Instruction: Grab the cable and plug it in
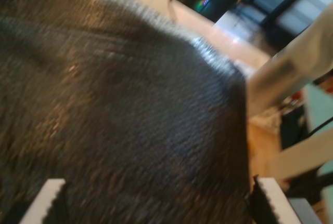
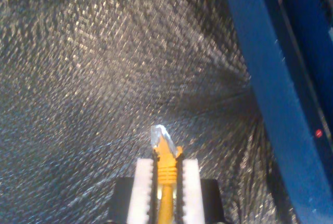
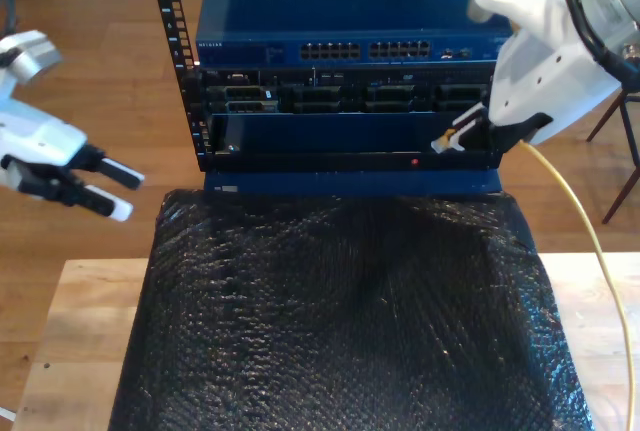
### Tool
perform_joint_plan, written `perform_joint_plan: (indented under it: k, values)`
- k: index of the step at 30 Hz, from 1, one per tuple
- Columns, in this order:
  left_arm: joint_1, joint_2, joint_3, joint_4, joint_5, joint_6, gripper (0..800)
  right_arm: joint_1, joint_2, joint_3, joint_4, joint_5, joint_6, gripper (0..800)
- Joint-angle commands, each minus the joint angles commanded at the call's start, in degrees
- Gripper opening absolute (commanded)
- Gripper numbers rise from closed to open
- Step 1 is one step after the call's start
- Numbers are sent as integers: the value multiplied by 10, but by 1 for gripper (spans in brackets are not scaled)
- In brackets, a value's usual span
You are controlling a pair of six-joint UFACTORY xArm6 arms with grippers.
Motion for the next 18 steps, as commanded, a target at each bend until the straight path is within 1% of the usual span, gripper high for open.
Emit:
perform_joint_plan:
  k: [5, 9, 12, 15, 18]
  values:
    - [10, 0, -21, 60, -9, 59, 797, -8, 18, -7, -3, 14, 0, 0]
    - [31, -2, -24, 98, -8, 109, 797, -8, 29, -7, -24, 17, 8, 0]
    - [33, -15, -24, 126, -8, 152, 797, -7, 40, -10, -39, 18, 23, 0]
    - [36, -28, -21, 164, -6, 190, 797, -7, 47, -11, -41, 24, 28, 0]
    - [57, -33, -14, 195, -4, 229, 797, -7, 55, -18, -43, 32, 35, 0]
